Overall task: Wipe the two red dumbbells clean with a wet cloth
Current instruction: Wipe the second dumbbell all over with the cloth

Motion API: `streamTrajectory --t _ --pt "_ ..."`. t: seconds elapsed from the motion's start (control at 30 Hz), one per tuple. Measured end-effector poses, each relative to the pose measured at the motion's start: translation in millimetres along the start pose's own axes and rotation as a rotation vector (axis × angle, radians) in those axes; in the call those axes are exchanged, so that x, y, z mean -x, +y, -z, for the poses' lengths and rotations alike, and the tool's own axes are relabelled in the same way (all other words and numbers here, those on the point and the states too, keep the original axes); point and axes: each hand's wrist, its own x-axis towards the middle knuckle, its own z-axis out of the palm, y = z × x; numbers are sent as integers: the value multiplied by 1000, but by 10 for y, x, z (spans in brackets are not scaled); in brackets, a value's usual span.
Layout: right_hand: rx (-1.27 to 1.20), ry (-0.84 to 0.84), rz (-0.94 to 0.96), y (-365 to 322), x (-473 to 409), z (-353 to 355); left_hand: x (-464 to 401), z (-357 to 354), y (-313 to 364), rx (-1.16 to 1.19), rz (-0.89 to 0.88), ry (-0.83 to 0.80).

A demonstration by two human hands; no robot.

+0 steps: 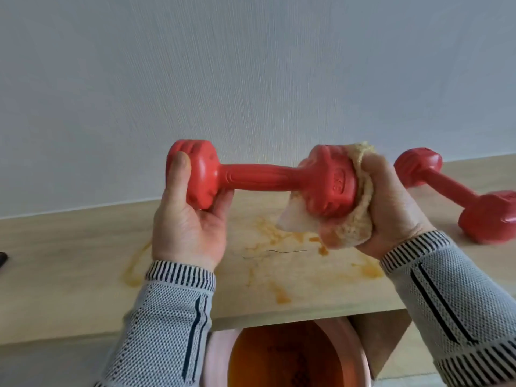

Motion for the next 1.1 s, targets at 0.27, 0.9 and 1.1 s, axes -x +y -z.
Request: streamTrajectory --t 0.27,0.9,1.1 --pt "449 152 269 467 -2 -339 -51 -151 -340 297 164 216" --pt "829 88 36 395 -31 -222 41 -299 -397 -111 -5 56" --pt "1436 88 428 645 20 -355 -35 -186 -395 -101 -33 205"
